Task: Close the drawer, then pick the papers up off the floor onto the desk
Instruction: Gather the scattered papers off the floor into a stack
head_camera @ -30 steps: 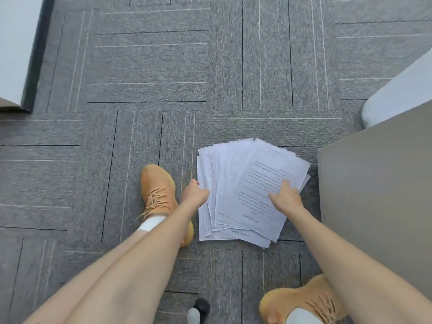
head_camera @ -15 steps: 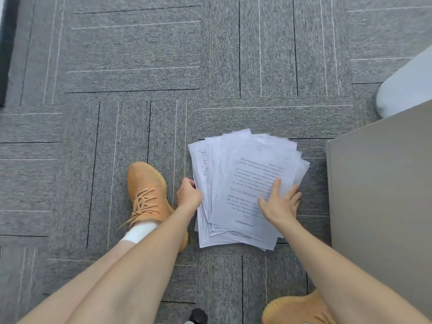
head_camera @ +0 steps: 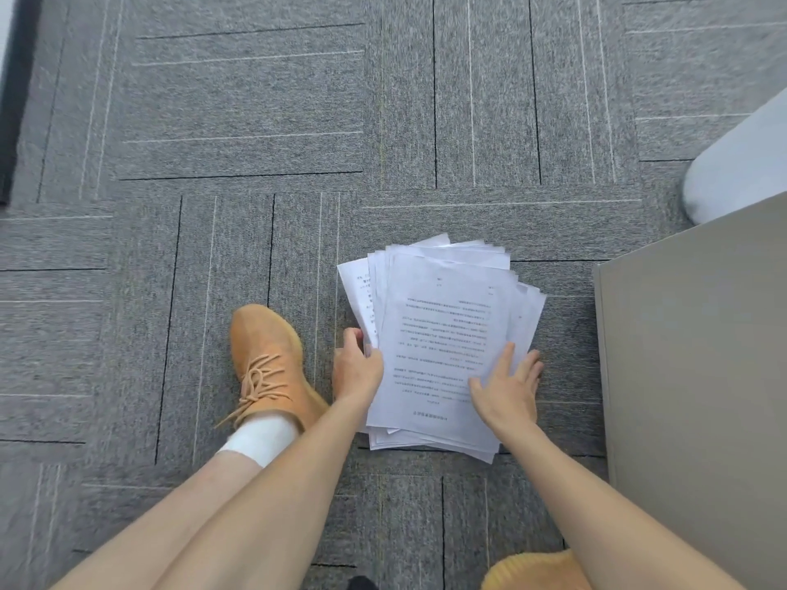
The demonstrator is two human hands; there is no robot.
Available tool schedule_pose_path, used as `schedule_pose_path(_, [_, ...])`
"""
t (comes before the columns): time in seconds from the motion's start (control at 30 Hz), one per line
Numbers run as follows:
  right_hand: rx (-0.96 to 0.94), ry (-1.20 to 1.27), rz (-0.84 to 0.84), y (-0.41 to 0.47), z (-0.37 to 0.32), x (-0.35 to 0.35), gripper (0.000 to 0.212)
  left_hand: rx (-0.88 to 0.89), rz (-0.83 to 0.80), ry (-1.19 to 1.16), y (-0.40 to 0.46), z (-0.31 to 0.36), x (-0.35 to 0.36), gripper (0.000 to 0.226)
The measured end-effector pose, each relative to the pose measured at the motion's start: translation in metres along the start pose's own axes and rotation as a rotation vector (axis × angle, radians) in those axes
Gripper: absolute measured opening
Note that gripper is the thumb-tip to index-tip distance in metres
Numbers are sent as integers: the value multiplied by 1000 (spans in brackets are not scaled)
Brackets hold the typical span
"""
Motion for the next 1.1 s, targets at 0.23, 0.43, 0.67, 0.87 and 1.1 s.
schedule_pose_path(0.23, [-47,132,11,-18,-13,18,87,-144,-179,-158,-5,-11,21,40])
schedule_pose_path(0.43, [-75,346,123,-28,-7,2,69,-100,-234,-201,-4,-10,26,43])
schedule_pose_path(0.67, [-71,557,157,-25,7,-18,68,-183,-475,-593,-10,-16,45,45])
schedule_pose_path(0.87, [84,505,9,-16,23,-24,63,-202,-580,-650,-17,-5,38,37])
schedule_pose_path(1.1, [35,745,-114,-32,-15,-54,17,-118,-549,-679,-33,27,-3,36])
Point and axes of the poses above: each hand's wrist, its own y-axis towards the middle knuckle, its own x-axis out of the palm, z = x × y, the point moved 9 cm from there along y, towards the middle knuckle, and after that the axes turned 11 degrees about -z, right-handed, at the moved point
